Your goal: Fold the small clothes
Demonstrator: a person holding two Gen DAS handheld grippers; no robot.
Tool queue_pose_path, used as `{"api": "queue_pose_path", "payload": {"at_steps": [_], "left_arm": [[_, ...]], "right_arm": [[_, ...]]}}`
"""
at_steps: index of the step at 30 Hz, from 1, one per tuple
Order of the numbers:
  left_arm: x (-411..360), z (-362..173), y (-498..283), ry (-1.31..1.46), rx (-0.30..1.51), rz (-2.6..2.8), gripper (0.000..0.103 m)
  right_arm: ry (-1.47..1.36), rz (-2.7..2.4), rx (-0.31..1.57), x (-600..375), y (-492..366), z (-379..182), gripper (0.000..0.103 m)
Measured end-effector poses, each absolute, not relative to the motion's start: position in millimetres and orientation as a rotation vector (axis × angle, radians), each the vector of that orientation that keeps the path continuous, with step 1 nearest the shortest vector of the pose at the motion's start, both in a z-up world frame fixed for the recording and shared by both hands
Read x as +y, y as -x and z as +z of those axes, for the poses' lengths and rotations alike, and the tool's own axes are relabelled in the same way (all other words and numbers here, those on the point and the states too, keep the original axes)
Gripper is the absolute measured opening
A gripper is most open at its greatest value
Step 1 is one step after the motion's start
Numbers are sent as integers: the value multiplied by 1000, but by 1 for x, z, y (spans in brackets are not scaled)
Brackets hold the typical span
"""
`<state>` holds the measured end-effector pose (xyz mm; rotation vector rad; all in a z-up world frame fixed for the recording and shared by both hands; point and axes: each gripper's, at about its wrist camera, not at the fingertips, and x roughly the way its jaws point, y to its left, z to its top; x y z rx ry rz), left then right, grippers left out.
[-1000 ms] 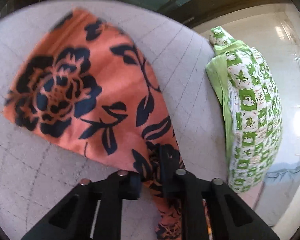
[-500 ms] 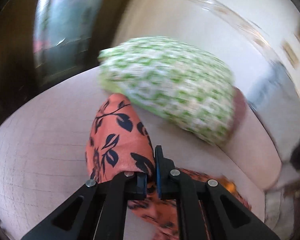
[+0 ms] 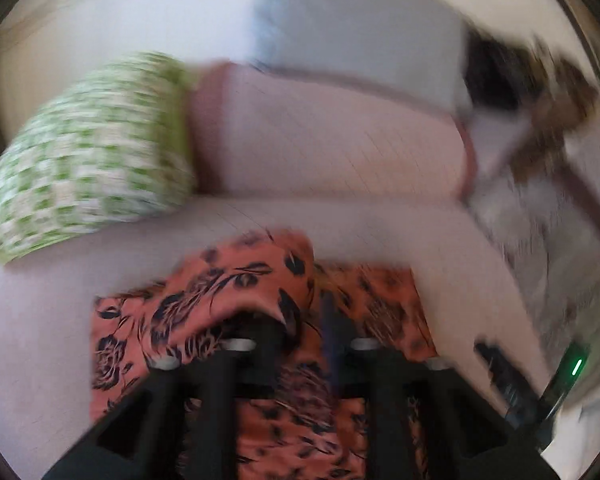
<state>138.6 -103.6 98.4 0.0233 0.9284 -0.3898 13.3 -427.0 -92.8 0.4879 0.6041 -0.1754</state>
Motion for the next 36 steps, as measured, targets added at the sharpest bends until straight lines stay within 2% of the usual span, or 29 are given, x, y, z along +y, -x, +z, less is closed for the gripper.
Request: {"api": "queue_pose_path", "payload": {"at_steps": [1, 3, 4, 5, 7, 9, 12, 18, 23, 27, 32, 34, 36], "left_arm": [[-116, 92, -136, -52, 949, -404, 55], [-135, 86, -125, -129, 923, -408, 55], [-133, 88, -120, -139, 893, -395, 58], [-128, 91, -117, -126, 870, -385, 62], [-98, 101, -104, -29, 801, -355, 77], [-67, 103, -103, 32, 733, -283, 82], [-12, 86, -95, 73, 697, -68, 83], [65, 21, -103, 173, 788, 224, 83], [91, -17, -125, 218, 897, 281, 83], [94, -14, -135, 210, 894, 231, 83], [103, -34, -142, 132, 981, 253, 83], [108, -43, -147, 134, 1018, 246, 83], [114, -49, -149, 138, 1035, 247, 83]], "right_arm": [[-508, -188, 606, -435, -12, -93, 67], [-539, -195, 607, -444, -11, -92, 67], [-538, -191, 612, -445, -11, -92, 67], [-530, -185, 619, -443, -12, -92, 67], [-505, -163, 631, -435, -14, -90, 67], [-498, -134, 634, -426, -15, -89, 67], [-454, -88, 655, -405, -18, -88, 67], [-299, -2, 696, -347, -25, -88, 67], [-159, 124, 720, -285, -28, -88, 67], [-258, 353, 692, -242, -35, -83, 67], [-261, 513, 785, -181, -76, -109, 67], [-269, 540, 847, -164, -95, -128, 61], [-263, 509, 907, -157, -113, -144, 36]]}}
